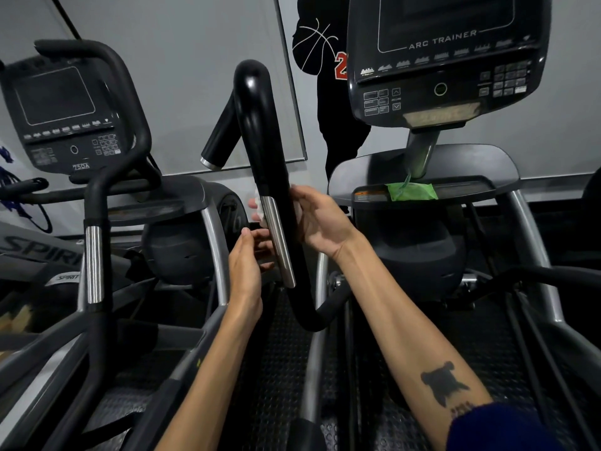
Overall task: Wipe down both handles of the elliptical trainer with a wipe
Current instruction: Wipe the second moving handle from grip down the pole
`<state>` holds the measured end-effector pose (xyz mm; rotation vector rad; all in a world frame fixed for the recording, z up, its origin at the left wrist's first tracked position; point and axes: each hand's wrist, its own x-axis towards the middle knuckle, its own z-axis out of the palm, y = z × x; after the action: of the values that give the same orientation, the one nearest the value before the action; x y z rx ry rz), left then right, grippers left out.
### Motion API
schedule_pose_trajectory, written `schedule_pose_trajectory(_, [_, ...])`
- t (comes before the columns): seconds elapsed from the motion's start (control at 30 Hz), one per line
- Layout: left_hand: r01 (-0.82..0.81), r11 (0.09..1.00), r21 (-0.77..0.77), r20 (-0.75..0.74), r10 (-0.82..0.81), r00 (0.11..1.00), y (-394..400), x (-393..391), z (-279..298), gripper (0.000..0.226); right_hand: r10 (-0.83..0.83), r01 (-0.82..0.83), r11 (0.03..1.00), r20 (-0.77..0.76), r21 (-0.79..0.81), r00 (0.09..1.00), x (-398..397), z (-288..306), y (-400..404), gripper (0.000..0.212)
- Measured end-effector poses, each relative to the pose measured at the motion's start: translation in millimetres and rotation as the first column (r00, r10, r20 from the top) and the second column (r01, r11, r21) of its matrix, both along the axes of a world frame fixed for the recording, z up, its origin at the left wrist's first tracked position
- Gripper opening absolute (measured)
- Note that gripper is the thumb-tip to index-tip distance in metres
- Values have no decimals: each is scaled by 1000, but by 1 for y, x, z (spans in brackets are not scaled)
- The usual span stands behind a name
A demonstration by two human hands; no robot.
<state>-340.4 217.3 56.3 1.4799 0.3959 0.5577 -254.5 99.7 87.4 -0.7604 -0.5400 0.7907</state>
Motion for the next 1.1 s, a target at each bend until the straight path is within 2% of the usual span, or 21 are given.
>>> schedule_pose_trajectory(0.07, [6, 1000, -11, 14, -6, 1000, -1, 2, -2, 41, -38, 36, 998, -28, -58, 999, -2, -20, -3, 46])
schedule_pose_trajectory(0.17, [54, 999, 1, 35, -54, 998, -3, 5, -3, 41, -83, 92, 979, 60, -182, 995, -1, -35, -10, 42])
schedule_pose_trajectory(0.2, [62, 998, 7, 32, -62, 998, -4, 6, -2, 41, -103, 115, 978, 78, -175, 992, -2, -32, -12, 41])
schedule_pose_trajectory(0.33, [97, 995, 33, 45, -98, 994, -6, 11, 1, 51, -122, 121, 992, 45, 17, 992, -14, -27, -8, 39])
schedule_pose_trajectory(0.4, [100, 994, 43, 81, -103, 991, -6, 11, 2, 54, -135, 135, 991, 28, -19, 990, -18, -38, -8, 39])
schedule_pose_trajectory(0.5, [68, 997, 30, 106, -71, 992, -3, 10, 4, 51, -154, 164, 973, 76, -161, 985, -11, -49, -8, 46])
schedule_pose_trajectory(0.6, [49, 999, 0, 104, -49, 993, -2, 9, 6, 46, -153, 152, 982, 6, -112, 988, -11, -31, -3, 39])
schedule_pose_trajectory(0.7, [63, 998, -19, 111, -60, 992, 1, 7, 6, 44, -68, 65, 997, -100, -39, 993, -12, -30, 4, 45])
schedule_pose_trajectory(0.8, [50, 999, -20, 107, -48, 993, 3, 4, 4, 47, -59, 50, 983, -48, -177, 997, -11, -41, -2, 46])
schedule_pose_trajectory(0.87, [56, 998, -17, 98, -54, 994, 3, 4, 1, 49, -25, 27, 977, 13, -211, 1000, -12, -36, -6, 46])
schedule_pose_trajectory(1.0, [104, 994, -19, 93, -101, 991, 1, 5, -1, 48, -71, 56, 988, -103, -141, 992, -11, -37, 3, 48])
schedule_pose_trajectory(1.03, [106, 994, -6, 89, -105, 990, 1, 5, -1, 48, -73, 55, 987, -114, -149, 991, -11, -43, 3, 46])
schedule_pose_trajectory(1.1, [116, 992, 44, 82, -120, 989, 1, 6, -1, 50, -81, 65, 963, -48, -263, 996, -15, -50, -4, 41])
